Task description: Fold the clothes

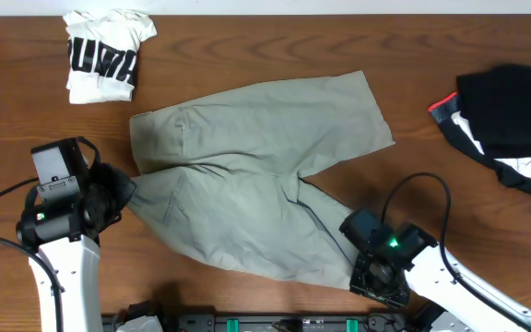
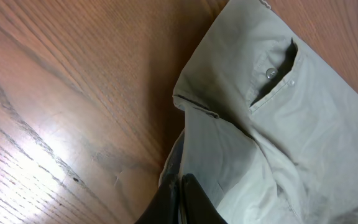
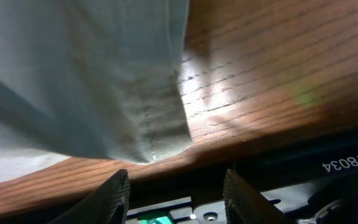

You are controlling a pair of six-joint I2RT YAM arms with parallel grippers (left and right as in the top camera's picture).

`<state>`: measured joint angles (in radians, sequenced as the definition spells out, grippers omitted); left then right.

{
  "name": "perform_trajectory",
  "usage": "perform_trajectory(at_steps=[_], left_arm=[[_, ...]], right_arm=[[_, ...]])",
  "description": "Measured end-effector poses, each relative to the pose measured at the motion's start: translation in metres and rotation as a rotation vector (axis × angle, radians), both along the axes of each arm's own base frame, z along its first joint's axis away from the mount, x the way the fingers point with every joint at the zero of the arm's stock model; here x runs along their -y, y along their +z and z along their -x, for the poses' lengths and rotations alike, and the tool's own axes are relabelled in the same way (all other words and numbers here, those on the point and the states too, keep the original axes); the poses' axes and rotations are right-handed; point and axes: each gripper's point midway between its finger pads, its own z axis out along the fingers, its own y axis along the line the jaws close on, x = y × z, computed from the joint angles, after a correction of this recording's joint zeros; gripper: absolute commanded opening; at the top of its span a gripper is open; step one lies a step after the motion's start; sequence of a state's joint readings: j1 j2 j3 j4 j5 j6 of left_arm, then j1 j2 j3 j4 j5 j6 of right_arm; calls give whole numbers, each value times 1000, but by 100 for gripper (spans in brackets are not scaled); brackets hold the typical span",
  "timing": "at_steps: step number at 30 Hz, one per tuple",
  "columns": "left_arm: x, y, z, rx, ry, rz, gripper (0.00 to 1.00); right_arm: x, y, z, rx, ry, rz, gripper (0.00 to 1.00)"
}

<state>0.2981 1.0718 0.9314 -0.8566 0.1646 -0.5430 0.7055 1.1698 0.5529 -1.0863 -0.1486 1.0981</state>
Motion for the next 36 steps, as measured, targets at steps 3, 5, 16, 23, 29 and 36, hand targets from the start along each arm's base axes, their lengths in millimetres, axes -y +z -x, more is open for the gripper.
perform_trajectory(at_steps=[3,5,16,23,29,36], left_arm=[[0,0,0,0,0,0,6],[0,0,0,0,0,0,6],[0,0,0,0,0,0,7],[0,0,0,0,0,0,6],[0,0,0,-1,0,0,6],[0,-5,-1,-21,0,6,6]], right_arm=[[-1,-5,-1,9,-4,-6,49],[-2,-8,-1,14,-7,-18,49],[-11,-20,-3,28,-30,-71,49],[-16,-22,-15,83,-41,-88,51],[-14,-23,-16,91,-47,-73,53],[-14,-24,-23,127,-47,-71,53]])
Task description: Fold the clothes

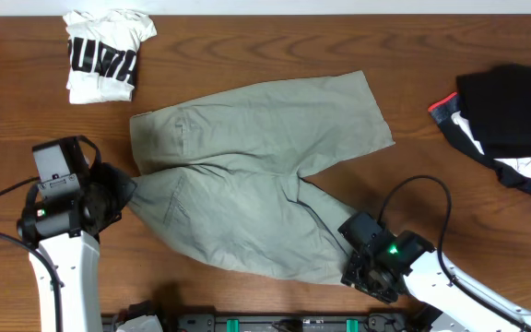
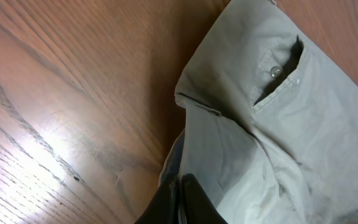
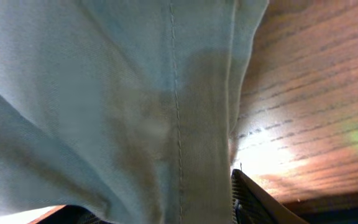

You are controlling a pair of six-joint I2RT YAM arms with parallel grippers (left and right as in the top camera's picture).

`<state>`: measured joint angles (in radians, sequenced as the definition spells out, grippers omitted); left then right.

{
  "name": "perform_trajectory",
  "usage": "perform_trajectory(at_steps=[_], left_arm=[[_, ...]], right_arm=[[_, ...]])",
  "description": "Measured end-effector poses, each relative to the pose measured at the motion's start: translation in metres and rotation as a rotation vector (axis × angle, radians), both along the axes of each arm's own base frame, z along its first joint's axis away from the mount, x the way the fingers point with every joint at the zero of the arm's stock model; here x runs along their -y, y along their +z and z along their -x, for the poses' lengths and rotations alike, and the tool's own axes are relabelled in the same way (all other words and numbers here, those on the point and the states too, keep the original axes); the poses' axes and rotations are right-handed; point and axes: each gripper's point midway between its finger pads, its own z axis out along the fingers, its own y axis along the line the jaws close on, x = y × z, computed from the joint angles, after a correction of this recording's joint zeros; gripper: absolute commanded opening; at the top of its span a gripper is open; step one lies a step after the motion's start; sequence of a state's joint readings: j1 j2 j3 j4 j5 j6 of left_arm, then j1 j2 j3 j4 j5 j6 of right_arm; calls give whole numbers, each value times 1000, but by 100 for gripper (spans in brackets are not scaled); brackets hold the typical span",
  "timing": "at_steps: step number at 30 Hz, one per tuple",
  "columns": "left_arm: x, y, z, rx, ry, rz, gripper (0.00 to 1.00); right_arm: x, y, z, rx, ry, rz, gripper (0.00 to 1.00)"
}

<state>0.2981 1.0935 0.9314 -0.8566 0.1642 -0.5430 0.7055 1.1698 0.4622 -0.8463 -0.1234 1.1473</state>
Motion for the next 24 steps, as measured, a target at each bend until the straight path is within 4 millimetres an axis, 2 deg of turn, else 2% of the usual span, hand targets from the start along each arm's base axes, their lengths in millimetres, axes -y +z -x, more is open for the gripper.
perform_trajectory(at_steps=[4,5,9,10,19,24], left_arm=[[0,-2,0,-10,0,3,6],[0,-3,0,-12,0,4,6],[0,-5,-1,-19,0,5,6],[-1,-5,0,-19,1,3,6],[-1,-6,2,-32,3,3,6],[3,-6,14,-58,2,11,6]], right_arm=[[-1,0,-4,18,3,-3,50],[-1,0,-4,20,4,-3,45],[-1,0,-6,30,10,-1,6],[-1,0,-7,33,17,-1,1],[2,0,-3,16,11,15,1],[12,19,9,-57,13,74,1]])
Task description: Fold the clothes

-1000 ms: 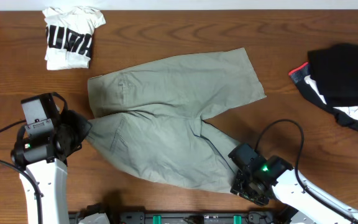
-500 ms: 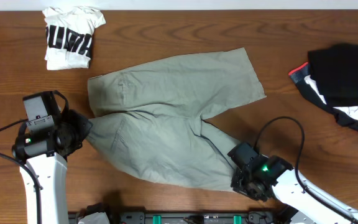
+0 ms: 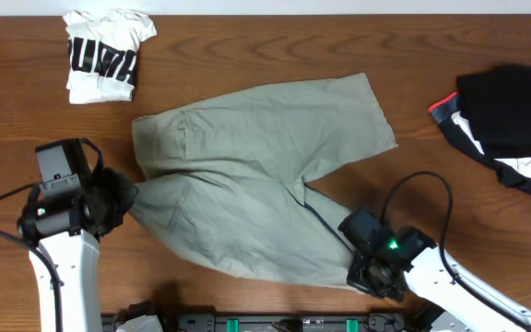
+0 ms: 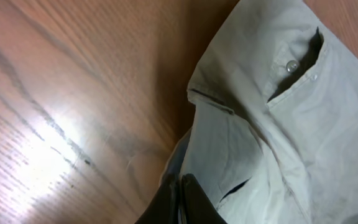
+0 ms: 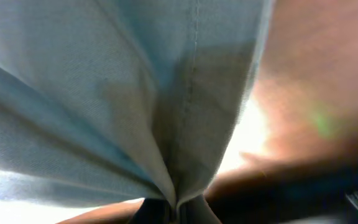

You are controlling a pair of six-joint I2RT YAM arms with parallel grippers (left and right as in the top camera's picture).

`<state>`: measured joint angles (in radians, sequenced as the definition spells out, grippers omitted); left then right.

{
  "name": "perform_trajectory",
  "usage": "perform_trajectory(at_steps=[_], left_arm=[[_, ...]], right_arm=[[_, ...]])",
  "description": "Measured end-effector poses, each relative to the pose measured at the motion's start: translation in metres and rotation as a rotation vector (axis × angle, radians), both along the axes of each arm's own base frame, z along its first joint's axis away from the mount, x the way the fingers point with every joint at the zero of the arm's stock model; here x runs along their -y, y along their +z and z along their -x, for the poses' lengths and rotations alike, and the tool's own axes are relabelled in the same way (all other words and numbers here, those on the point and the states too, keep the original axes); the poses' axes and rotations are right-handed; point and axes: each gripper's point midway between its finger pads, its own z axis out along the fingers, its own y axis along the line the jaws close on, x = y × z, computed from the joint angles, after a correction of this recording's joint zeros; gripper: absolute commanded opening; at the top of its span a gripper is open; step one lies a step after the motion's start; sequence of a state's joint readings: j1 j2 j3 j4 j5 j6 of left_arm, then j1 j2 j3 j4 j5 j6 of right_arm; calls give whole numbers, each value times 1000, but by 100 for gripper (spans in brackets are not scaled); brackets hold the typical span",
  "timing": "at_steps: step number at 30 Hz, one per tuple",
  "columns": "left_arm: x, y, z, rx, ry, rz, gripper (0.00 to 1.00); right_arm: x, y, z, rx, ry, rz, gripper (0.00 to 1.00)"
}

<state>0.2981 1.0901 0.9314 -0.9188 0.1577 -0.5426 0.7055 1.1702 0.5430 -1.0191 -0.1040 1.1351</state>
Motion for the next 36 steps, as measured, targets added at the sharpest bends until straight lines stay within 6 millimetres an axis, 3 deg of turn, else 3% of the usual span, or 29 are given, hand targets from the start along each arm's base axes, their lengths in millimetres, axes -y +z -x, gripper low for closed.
perform_trajectory(at_steps=[6,11,16,24,32,36], left_arm=[[8,11,24,-2,0,0,6],[13,13,41,-29,-1,9,6],[20,15,45,-18,-13,38,6],[15,34,12,141,-26,16,6],[3,69,-34,371,-35,-45,6],[-1,71,-48,397,-36,-54,6]], right_arm=[[-4,42,-5,-20,10,16,1],[-15,65,-18,21,30,-18,1],[-24,86,-38,105,55,-46,1],[-22,116,-83,307,34,-12,1],[2,134,-154,543,-90,-4,1],[7,146,-181,647,-87,-15,1]])
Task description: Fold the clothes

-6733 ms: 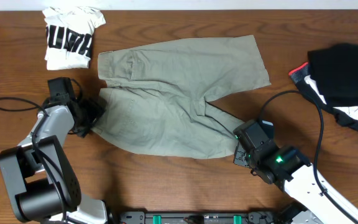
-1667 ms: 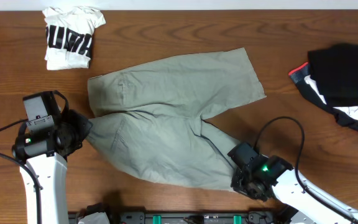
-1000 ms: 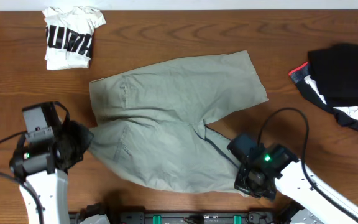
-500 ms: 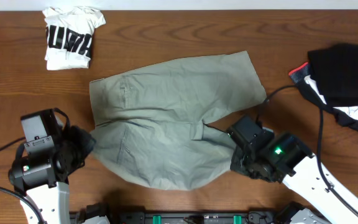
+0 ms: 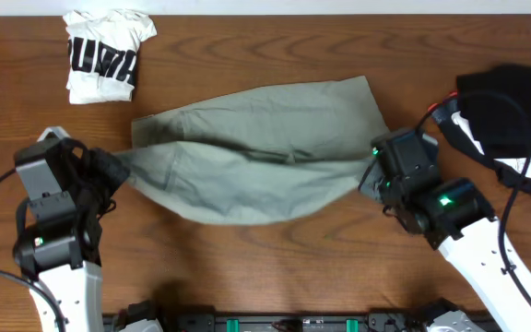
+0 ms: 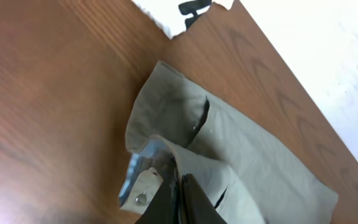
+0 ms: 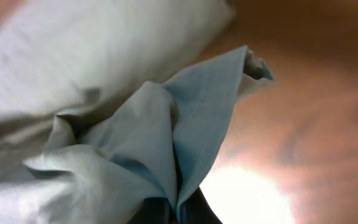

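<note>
Khaki-green shorts (image 5: 247,152) lie across the middle of the table, the near half lifted and stretched between both grippers. My left gripper (image 5: 109,169) is shut on the waistband corner at the shorts' left end; the left wrist view shows the waistband (image 6: 166,155), a button and the left gripper (image 6: 178,198) pinching the cloth. At the right end, my right gripper (image 5: 373,172) is shut on the leg hem, seen bunched as pale cloth (image 7: 166,143) in the right gripper (image 7: 178,214). The far leg rests flat on the table behind.
A folded white T-shirt with black print (image 5: 104,55) lies at the back left. A heap of black and mixed clothes (image 5: 510,124) sits at the right edge. The wooden table (image 5: 265,258) shows bare in front of the shorts.
Both grippers have risen and moved back with the cloth. The right gripper carried the near leg hem from the front right up to beside the far leg; the shorts now hang stretched in a long band.
The shorts lay spread flat, the left gripper shut on the waistband corner and the right gripper open at the near leg hem. The right gripper then closed round the hem and was shut on it. Now both hold the near half lifted beside the far half.
</note>
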You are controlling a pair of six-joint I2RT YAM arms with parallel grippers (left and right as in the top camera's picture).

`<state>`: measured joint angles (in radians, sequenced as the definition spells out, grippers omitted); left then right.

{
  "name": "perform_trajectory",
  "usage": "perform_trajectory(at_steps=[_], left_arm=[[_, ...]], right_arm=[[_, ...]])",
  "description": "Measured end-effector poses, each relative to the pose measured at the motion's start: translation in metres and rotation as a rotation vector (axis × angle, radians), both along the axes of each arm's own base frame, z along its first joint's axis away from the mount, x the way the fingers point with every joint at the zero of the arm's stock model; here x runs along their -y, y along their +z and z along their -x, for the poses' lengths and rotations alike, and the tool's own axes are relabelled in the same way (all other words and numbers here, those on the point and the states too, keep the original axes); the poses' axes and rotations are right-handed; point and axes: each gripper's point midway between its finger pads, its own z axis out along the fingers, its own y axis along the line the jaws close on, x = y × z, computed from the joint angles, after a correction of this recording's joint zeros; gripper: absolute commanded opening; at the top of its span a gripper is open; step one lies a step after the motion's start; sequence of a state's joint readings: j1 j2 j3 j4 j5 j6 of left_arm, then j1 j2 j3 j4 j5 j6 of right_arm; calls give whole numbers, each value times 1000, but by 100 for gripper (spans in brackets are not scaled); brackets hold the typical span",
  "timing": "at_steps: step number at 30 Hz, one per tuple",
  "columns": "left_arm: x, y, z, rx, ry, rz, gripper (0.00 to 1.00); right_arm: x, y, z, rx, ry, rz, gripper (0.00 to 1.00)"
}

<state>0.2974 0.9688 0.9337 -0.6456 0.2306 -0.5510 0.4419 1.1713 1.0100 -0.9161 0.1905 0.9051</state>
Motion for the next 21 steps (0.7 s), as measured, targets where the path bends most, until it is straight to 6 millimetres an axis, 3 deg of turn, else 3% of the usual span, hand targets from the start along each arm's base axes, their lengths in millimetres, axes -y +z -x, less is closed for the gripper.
perform_trajectory(at_steps=[10,16,21], left_arm=[[-9,-44,-30,-109,1,35,6],[-15,-60,-50,-116,5,41,6],[-22,-55,-73,-38,40,57,6]], right_arm=[[-8,27,-57,221,45,-20,1],[-17,-3,-81,188,54,8,1],[-22,-30,-101,167,50,31,3]])
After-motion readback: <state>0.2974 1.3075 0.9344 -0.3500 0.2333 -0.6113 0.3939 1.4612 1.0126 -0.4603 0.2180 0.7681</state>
